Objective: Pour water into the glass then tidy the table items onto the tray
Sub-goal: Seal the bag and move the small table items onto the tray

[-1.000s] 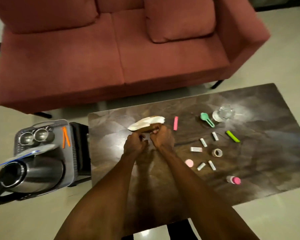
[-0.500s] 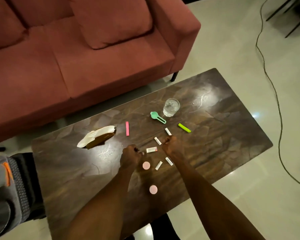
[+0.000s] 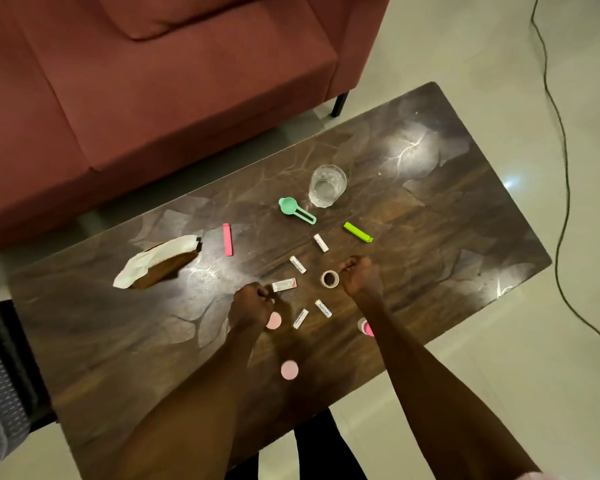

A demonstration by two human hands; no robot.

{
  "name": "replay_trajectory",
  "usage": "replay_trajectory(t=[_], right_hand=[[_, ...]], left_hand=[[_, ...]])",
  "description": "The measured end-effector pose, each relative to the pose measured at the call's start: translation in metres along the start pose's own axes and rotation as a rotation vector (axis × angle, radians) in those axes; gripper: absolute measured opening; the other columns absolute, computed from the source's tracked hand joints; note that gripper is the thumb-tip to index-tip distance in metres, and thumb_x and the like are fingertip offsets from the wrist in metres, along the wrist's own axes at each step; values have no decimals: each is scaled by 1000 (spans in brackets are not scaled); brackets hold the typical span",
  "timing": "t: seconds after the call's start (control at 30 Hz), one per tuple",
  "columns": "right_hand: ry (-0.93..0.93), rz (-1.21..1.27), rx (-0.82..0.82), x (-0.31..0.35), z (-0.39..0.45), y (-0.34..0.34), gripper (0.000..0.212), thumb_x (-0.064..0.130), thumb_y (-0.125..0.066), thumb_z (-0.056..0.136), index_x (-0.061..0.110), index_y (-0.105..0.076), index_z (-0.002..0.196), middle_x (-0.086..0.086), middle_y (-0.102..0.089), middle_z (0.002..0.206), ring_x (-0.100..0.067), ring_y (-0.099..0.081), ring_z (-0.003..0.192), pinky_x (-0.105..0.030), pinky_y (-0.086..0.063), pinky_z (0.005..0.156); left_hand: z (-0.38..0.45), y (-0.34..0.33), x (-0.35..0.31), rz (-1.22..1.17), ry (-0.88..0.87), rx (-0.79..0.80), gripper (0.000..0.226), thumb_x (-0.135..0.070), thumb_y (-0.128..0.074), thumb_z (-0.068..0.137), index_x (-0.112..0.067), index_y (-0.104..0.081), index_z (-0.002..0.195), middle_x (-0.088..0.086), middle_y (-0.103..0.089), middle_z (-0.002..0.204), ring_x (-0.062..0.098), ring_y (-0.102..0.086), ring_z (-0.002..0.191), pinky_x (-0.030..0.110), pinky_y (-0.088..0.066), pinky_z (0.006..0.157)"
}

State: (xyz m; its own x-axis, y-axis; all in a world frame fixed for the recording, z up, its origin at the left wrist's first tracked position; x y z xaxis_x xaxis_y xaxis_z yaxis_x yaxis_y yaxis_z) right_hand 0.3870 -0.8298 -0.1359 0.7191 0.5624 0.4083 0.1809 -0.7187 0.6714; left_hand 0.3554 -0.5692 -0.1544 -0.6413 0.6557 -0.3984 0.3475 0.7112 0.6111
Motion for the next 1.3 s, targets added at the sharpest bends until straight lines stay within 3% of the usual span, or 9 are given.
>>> replay_trajectory(t=[0.17,0.3,0.47,0.77,0.9,1.1,1.2,1.3], right_hand=[[29,-73,-83,-4,26,18,27,25,-55,89,10,-64,109,-19,-66,114,-41,-61,110,-45,-51,93],[87,-133,-123,2,53,29,28,24,-56,92,7,-60,113,-21,-64,113,-42,-61,108,-47,-51,91],[201,-279,-154,22,82,30,41,15,-63,87,12,-57,127,-15,-57,127,-36,-53,119,-46,-47,99],[223,-370,-175,38,103,17,30,22,-66,88,13,-61,117,-16,-59,123,-38,-53,117,-46,-43,100],[195,-311,-143,38,104,11,25,23,-64,90,10,-64,112,-16,-64,119,-39,-58,114,-43,-45,97],[226,-132,-97,57,95,0,27,33,-67,87,18,-68,109,-6,-69,112,-30,-63,110,-44,-48,94],[252,-90,-80,68,88,-7,29,33,-67,89,13,-66,110,-9,-68,113,-32,-62,111,-44,-46,96],[264,-31,-80,75,83,-10,26,31,-68,88,14,-68,109,-8,-70,110,-31,-63,110,-44,-47,95]], left_hand=[[15,-8,-15,58,-80,-32,8,-23,-67,78,-23,-65,86,1,-67,96,28,-65,95,33,-48,73],[28,-17,-26,159,-154,-1,31,-34,-77,73,-27,-60,98,-1,-56,109,26,-64,98,37,-51,76],[38,-22,-34,236,-226,-25,49,-47,-79,68,-26,-58,106,-2,-53,114,24,-63,101,40,-53,81],[66,-17,-33,182,-247,-69,47,-42,-76,72,-24,-55,110,-3,-52,113,22,-60,104,41,-53,85],[80,-10,-60,25,-243,-174,37,-46,-69,81,-23,-53,106,-1,-56,109,20,-60,97,37,-52,77],[112,0,-120,-413,-127,-282,34,-48,-68,84,-18,-55,88,1,-66,82,23,-65,79,32,-51,68],[130,-4,-134,-621,30,-253,35,-43,-74,80,-14,-56,85,13,-69,91,29,-69,74,40,-60,64],[141,-10,-130,-612,141,-222,26,-27,-77,80,-8,-59,84,20,-67,98,28,-69,57,30,-54,42]])
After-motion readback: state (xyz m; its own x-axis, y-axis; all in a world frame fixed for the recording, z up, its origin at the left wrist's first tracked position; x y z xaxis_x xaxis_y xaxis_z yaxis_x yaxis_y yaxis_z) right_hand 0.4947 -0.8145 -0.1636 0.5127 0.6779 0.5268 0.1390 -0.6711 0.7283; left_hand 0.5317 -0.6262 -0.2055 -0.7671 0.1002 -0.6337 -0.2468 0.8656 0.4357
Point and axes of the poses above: each hand's wrist, its own z-axis towards the middle knuckle, its own y-axis out of the back of the hand, x = y × z, the point moved 6 cm from there along z, towards the middle knuckle
